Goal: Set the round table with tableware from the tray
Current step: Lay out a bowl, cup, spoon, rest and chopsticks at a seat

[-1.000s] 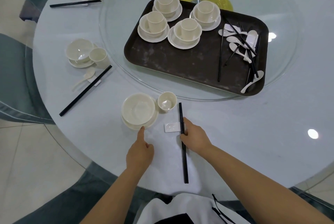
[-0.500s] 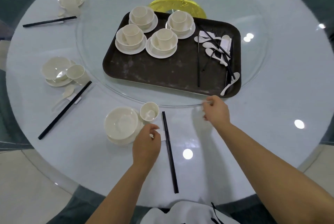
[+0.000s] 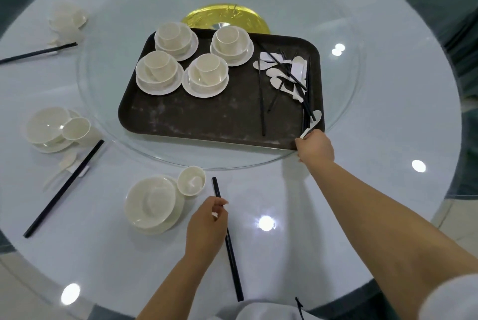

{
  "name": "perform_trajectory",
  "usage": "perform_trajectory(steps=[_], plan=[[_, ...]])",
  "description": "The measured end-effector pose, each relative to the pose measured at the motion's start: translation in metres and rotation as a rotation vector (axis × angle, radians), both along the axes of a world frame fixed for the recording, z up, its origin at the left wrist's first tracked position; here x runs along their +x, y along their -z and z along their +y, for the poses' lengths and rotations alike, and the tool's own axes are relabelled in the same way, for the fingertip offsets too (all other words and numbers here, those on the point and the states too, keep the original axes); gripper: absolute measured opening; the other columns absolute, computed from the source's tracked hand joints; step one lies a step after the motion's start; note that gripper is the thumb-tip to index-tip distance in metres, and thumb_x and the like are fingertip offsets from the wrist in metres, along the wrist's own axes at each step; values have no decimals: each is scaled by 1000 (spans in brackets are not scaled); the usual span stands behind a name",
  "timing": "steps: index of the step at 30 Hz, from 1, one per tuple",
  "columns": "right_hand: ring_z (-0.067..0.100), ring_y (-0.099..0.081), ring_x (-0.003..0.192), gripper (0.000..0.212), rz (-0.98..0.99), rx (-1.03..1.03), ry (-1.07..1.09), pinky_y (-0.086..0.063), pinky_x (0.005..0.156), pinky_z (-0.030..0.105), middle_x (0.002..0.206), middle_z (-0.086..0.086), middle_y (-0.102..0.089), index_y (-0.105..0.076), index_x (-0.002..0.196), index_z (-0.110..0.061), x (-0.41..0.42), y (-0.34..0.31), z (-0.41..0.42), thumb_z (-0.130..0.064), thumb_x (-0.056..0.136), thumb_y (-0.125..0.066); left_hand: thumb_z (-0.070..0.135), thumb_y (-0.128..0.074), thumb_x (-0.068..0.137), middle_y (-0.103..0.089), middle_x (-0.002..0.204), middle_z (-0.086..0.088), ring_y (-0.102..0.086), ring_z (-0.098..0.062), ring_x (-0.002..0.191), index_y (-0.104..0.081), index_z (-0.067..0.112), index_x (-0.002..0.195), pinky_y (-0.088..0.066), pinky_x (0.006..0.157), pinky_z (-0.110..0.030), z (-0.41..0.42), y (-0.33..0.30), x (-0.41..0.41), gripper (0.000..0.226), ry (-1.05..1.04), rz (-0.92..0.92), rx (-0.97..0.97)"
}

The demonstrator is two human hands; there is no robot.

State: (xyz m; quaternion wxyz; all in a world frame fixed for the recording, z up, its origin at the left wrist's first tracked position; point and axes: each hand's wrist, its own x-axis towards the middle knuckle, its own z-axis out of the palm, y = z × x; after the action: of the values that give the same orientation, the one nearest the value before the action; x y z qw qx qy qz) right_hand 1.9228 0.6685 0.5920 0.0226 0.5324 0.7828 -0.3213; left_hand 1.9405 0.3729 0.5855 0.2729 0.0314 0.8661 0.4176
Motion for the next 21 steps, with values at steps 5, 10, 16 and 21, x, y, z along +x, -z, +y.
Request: perform_trajectory(steps=[5, 10, 16, 21], plan=[[34, -69, 79, 23, 20, -67, 2, -58, 79, 44, 88, 16, -69, -65, 93, -3, 0, 0, 6, -24, 88, -59, 16, -52, 91, -65, 87, 10, -61, -5, 66, -60, 37, 94, -46, 60, -21, 2, 2, -1, 22, -2, -26, -1], [19, -61, 44, 19, 184, -199, 115, -59, 60, 34, 57, 5, -63, -59, 69, -12, 9, -1, -8, -17, 87, -62, 17, -54, 92, -66, 90, 8, -65, -9, 67, -60, 35, 95, -48, 60, -21, 3, 1, 1, 19, 2, -41, 14], [16, -58, 44, 16, 333, -351, 170, -49, 49, 26, 58, 7, -62, -59, 81, -9, 40, -2, -58, -21, 91, -62, 9, -57, 89, -66, 88, -5, -67, -18, 74, -65, 24, 93, -50, 58, -17, 6, -7, 7, 17, -75, -175, 142], [12, -56, 44, 21, 375, -442, 56, -51, 50, 25, 56, 4, -62, -60, 85, -6, 59, -9, -108, -25, 93, -63, 14, -54, 94, -69, 90, -8, -66, -14, 71, -69, 15, 94, -51, 59, -16, 1, -13, 11, 14, -133, -241, 207]])
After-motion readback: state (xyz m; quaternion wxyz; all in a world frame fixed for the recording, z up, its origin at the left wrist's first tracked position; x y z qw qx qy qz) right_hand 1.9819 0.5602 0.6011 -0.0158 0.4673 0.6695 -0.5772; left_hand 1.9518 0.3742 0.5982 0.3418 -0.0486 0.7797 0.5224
